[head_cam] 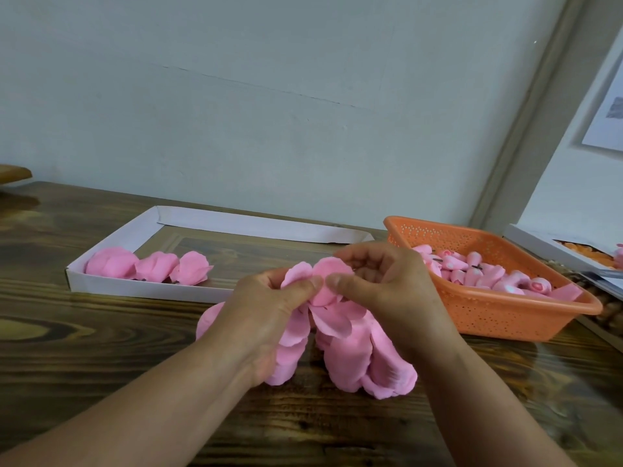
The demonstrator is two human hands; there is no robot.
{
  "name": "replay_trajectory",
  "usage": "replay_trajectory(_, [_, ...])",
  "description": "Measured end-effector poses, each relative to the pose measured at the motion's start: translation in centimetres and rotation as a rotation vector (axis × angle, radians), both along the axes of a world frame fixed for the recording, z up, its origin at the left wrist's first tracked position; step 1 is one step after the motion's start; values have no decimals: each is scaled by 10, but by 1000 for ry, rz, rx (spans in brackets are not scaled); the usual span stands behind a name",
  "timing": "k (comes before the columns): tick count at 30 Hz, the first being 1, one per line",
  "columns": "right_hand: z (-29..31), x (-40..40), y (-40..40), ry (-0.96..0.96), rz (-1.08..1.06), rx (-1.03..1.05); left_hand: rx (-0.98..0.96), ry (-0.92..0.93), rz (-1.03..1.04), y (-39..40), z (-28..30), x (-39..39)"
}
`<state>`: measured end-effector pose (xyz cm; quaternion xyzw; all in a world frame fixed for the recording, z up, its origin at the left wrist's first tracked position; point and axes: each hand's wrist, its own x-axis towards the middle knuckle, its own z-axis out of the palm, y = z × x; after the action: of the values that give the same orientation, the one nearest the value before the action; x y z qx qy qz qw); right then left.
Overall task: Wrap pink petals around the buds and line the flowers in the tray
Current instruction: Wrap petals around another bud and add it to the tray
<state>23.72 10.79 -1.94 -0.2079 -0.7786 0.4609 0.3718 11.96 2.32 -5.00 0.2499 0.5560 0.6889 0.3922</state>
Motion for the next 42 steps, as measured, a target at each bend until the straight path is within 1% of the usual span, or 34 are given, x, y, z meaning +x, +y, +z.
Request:
replay_trajectory(2, [-1, -1, -1, 21, 6, -22, 7, -19, -22, -1, 1, -1])
replay_trajectory(5, [-2, 0, 0, 46, -15, 20, 20, -52, -42, -1, 2, -1])
replay_trajectory(8, [-5, -1, -2, 46, 11, 22, 25, -66, -26, -2, 3, -1])
replay_trajectory(10, [-8, -5, -6, 45, -17, 50, 26, -59, -15, -2, 4, 0])
replay_trajectory(15, [-10, -7, -1, 113, -151, 27, 41, 63, -35, -2, 2, 3])
replay_trajectory(18, [-11, -7, 1, 113, -210, 45, 37, 137, 13, -1, -1, 6])
replay_trajectory(20, [-11, -8, -2, 85, -206, 87, 5, 171, 69, 0, -2, 7])
replay_trajectory(22, [-11, -8, -3, 40, -174, 139, -21, 157, 109, 0, -2, 6])
replay_trajectory(24, [-9, -6, -3, 0, -120, 193, -39, 127, 138, 0, -1, 5])
replay_trajectory(26, [-8, -4, -3, -49, -53, 259, -55, 135, 143, 0, -1, 3])
replay_trajectory(29, [-5, -2, -4, -128, 23, 391, -54, 187, 123, 0, -3, 1])
replay_trajectory(32, [-5, -2, -2, -122, -3, 460, -18, 303, 68, -1, -4, 3])
replay_trajectory(35, [-6, -2, 3, -95, -51, 386, 67, 304, -11, -2, -2, 5])
replay_trajectory(38, [-8, -1, 6, -53, -41, 292, 98, 302, -66, -4, 0, 7])
replay_trajectory(40, [-7, 0, 7, -14, -23, 216, 81, 275, -81, -6, 3, 8])
replay_trajectory(42, [-7, 0, 8, -5, -25, 183, 32, 223, -60, -5, 5, 7])
